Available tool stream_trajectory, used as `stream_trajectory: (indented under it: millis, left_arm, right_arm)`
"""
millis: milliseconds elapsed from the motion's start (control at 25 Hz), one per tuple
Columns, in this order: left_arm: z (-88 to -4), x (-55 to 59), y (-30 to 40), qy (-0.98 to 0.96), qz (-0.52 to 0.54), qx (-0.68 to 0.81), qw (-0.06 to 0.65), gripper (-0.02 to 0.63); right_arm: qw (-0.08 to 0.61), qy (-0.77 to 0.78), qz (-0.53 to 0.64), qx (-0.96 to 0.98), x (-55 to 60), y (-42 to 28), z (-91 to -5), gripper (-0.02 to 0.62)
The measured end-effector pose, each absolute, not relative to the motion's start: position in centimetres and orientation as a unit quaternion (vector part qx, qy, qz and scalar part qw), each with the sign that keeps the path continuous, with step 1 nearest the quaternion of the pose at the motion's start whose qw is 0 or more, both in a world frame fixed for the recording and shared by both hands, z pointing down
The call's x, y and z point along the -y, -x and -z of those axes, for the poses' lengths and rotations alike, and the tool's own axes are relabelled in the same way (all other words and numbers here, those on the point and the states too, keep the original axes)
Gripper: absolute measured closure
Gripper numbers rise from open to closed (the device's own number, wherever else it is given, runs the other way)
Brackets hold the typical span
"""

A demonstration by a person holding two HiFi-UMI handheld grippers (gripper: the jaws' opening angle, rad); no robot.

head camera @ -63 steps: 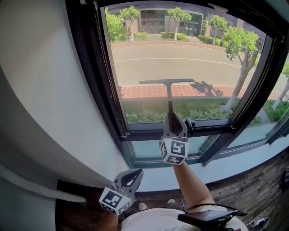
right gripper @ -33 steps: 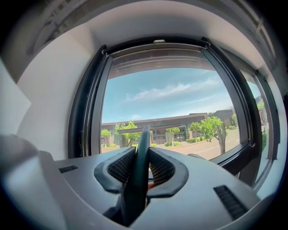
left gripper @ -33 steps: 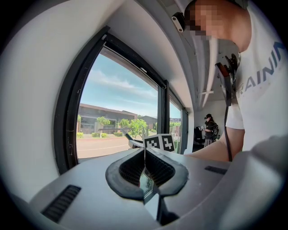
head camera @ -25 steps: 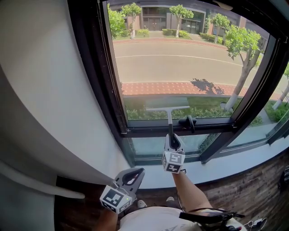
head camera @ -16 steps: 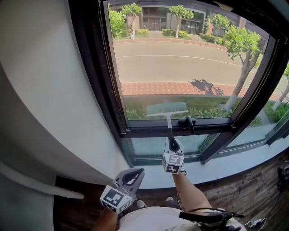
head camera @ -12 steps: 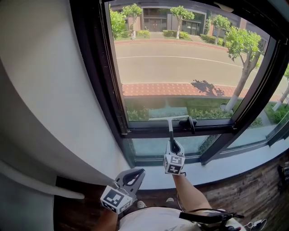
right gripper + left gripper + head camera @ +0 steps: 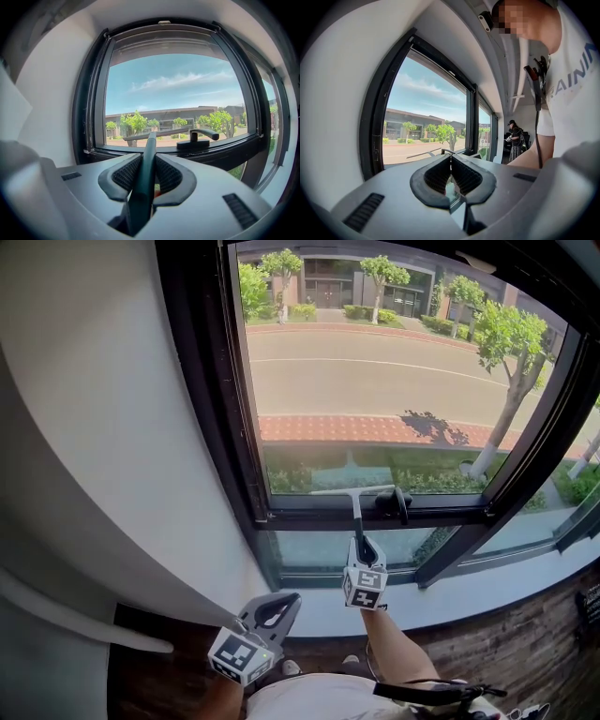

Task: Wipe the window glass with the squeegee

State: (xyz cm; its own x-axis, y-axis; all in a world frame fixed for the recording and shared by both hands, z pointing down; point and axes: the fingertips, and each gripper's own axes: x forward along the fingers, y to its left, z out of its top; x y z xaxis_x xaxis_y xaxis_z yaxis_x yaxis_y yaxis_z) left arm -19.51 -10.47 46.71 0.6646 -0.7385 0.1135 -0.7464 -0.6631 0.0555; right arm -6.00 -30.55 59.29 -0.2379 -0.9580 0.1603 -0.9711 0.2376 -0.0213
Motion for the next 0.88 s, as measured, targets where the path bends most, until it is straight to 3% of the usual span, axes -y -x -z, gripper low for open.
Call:
stream_trajectory:
  millis: [240,600,880]
  left_arm:
    - [-46.7,11.0,19.6,-0.91,-0.033,0.411,0.052,0.584]
    - [-46.3,11.7,20.3,-0.906,-0.016,0.422,0.042,0.584]
    - [-45.6,11.4,21.9,-0.9,-0.01,0.435,0.031,0.584]
  right_arm:
    - [-0.023,-0.603,-0.008,0.798,28.5,6.9,-51.1,0.495]
    - [-0.232,-0.551,0.141,0.789,27.2,9.7,-26.4,0.495]
    - [-0.287,-0.526,0.184,0.779,29.6,13.6,-14.9,0.495]
